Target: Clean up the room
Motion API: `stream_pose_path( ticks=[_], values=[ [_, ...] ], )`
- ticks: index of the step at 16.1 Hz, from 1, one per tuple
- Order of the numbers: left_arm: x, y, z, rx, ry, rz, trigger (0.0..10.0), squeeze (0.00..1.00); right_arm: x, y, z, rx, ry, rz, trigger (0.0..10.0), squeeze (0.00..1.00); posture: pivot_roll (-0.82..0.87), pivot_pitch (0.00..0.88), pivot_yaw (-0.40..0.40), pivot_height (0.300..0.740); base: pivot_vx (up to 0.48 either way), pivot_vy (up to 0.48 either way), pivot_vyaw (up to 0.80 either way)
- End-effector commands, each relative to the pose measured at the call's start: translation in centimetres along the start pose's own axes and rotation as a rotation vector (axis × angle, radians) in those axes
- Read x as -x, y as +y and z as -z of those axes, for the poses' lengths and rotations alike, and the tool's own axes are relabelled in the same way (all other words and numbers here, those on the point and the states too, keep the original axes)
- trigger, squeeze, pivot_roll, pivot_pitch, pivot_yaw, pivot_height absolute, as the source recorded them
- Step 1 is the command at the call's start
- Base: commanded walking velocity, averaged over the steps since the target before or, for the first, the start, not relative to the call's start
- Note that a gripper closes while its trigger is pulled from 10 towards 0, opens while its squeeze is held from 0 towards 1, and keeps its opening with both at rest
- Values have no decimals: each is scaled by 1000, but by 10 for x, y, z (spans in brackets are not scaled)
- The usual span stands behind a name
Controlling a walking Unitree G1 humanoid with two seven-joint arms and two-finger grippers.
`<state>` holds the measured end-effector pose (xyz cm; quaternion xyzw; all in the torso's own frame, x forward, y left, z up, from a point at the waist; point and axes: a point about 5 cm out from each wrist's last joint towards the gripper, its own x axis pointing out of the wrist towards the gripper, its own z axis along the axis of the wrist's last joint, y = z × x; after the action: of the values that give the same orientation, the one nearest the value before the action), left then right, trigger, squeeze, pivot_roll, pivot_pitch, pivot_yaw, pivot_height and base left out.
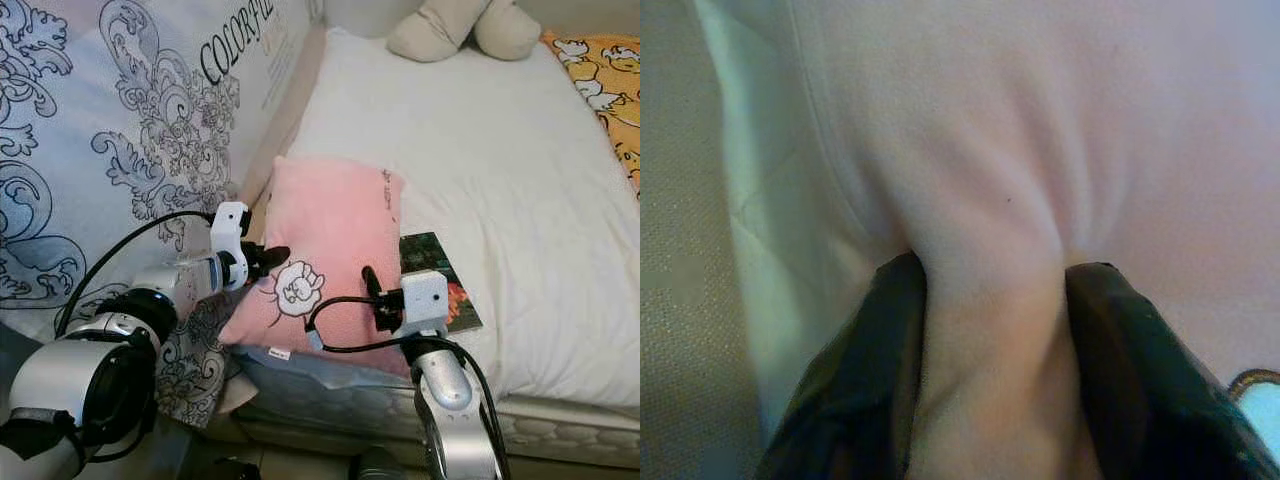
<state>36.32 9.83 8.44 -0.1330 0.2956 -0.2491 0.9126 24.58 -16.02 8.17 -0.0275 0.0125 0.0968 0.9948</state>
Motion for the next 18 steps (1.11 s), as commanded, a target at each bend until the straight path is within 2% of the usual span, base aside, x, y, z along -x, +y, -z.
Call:
stream_pose_path(
  ticks=[1, 4, 7, 9, 10, 11, 13, 14, 16, 17, 18],
  values=[
    [-2, -3, 8, 33, 16, 24, 0, 0, 3, 1, -4, -3, -7, -20, 10000, 0, -236, 0, 80, 704, 0, 0, 0],
    [-3, -7, 5, 88, -18, 44, 0, 0, 14, 2, -1, 0, 11, -48, 10000, 0, -240, 0, 77, 704, 0, 0, 0],
    [1, -3, -20, 142, -133, 43, 0, 0, 21, 6, -8, -1, 4, -108, 10000, 0, -244, 0, 76, 704, 0, 0, 0],
    [11, 7, -46, 103, -221, -1, 0, 0, 26, 1, -9, 8, 10, -118, 10000, 0, -249, 0, 74, 704, 0, 0, 0],
    [14, 9, -52, 78, -241, -10, 0, 0, 26, 0, -9, 10, 15, -116, 10000, 0, -248, 0, 71, 704, 0, 0, 0],
    [21, 12, -70, 30, -291, -28, 0, 0, 24, 0, -8, 9, 22, -113, 10000, 0, -245, 0, 71, 704, 0, 0, 0],
    [26, 12, -84, -7, -330, -41, 0, 0, 22, 3, -8, 7, 23, -119, 10000, 0, -241, 0, 72, 704, 0, 0, 0],
    [32, 13, -99, -55, -377, -51, 0, 0, 21, 5, -8, 0, 25, -124, 10000, 0, -235, 0, 72, 704, 0, 0, 0],
    [32, 11, -101, -124, -355, -44, 0, 0, 21, 6, -7, -3, 27, -128, 10000, 0, -229, 0, 74, 704, 0, 0, 0],
    [31, 11, -97, -185, -325, -67, 0, 0, 22, 6, -7, -3, 27, -127, 10000, 0, -230, 0, 76, 704, 0, 0, 0],
    [29, 4, -97, -269, -348, -32, 10000, 1000, 23, 5, -7, -1, 28, -122, 10000, 0, -233, 0, 78, 704, 0, 0, 0]
  ],
)
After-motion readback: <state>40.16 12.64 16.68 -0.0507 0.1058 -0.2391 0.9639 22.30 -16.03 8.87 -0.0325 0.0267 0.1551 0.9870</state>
